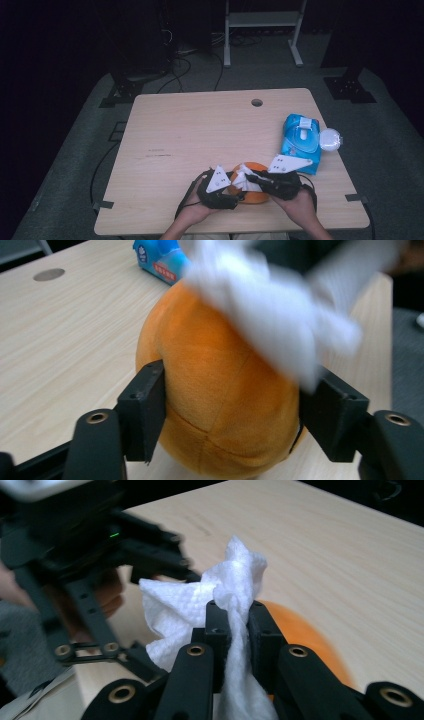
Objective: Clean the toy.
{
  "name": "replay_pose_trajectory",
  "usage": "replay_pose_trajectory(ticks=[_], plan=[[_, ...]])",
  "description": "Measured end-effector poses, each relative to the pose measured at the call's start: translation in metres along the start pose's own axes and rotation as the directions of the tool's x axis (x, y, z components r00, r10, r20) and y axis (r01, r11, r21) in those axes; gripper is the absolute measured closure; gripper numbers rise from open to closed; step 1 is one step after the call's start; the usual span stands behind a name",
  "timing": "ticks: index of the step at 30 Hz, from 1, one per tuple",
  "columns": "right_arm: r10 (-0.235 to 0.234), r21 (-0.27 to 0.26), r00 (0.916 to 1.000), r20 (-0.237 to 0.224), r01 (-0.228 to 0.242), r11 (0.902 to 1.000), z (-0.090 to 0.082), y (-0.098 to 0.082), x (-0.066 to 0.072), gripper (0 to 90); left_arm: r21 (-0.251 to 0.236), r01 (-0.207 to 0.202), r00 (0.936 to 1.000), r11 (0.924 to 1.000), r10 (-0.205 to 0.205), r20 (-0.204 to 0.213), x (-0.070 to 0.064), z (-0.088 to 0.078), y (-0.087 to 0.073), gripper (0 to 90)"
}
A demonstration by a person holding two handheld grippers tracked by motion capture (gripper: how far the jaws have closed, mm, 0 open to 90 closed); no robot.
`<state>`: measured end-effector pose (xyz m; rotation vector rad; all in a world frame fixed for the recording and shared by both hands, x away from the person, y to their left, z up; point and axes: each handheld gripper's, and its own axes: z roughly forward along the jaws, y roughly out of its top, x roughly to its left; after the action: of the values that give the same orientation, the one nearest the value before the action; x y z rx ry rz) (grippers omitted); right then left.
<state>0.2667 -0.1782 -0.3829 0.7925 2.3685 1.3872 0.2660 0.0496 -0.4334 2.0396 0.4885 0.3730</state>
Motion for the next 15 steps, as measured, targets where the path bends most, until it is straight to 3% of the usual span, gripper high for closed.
replay_pose_trajectory(ticks=[3, 4, 6, 8, 9, 10, 12, 15], plan=[[0.031, 0.004, 0.9962, 0.081, -0.032, 0.9995, -0.01, -0.005, -0.017, 81.3, -0.006, 0.004, 1.0, 1.0, -0.004, 0.006, 0.002, 0.0, -0.002, 33.3], [0.048, 0.01, 0.9948, 0.089, -0.05, 0.9987, -0.012, -0.007, -0.023, 81.3, -0.009, 0.012, 0.9999, 0.9999, -0.012, 0.012, 0.003, 0.0, -0.001, 32.3], [0.079, 0.016, 0.9939, 0.078, -0.08, 0.9967, -0.012, -0.013, -0.027, 81.3, -0.028, 0.057, 0.9979, 0.998, -0.056, 0.032, 0.005, -0.001, 0.003, 23.5], [0.078, 0.019, 0.9956, 0.051, -0.079, 0.9967, -0.008, -0.014, -0.022, 81.3, -0.07, 0.083, 0.9957, 0.9941, -0.08, 0.046, 0.006, -0.003, 0.007, 17.7], [0.084, 0.011, 0.9965, 0.009, -0.084, 0.9964, -0.005, -0.013, -0.019, 81.2, -0.065, 0.073, 0.9966, 0.9952, -0.071, 0.043, 0.005, -0.003, 0.007, 17.6], [0.072, 0.012, 0.9974, -0.003, -0.072, 0.9973, -0.003, -0.011, -0.015, 81.2, -0.053, 0.058, 0.9979, 0.9969, -0.056, 0.034, 0.005, -0.002, 0.007, 17.8], [0.043, 0.019, 0.999, 0.005, -0.043, 0.9989, -0.001, -0.009, -0.011, 81.2, -0.045, 0.066, 0.9972, 0.9968, -0.064, 0.04, 0.007, -0.003, 0.002, 22.7], [0.085, 0.023, 0.9963, -0.009, -0.085, 0.9961, -0.003, -0.015, -0.018, 81.2, -0.013, 0.064, 0.9973, 0.9979, -0.064, 0.036, 0.008, -0.004, -0.003, 27.1]])
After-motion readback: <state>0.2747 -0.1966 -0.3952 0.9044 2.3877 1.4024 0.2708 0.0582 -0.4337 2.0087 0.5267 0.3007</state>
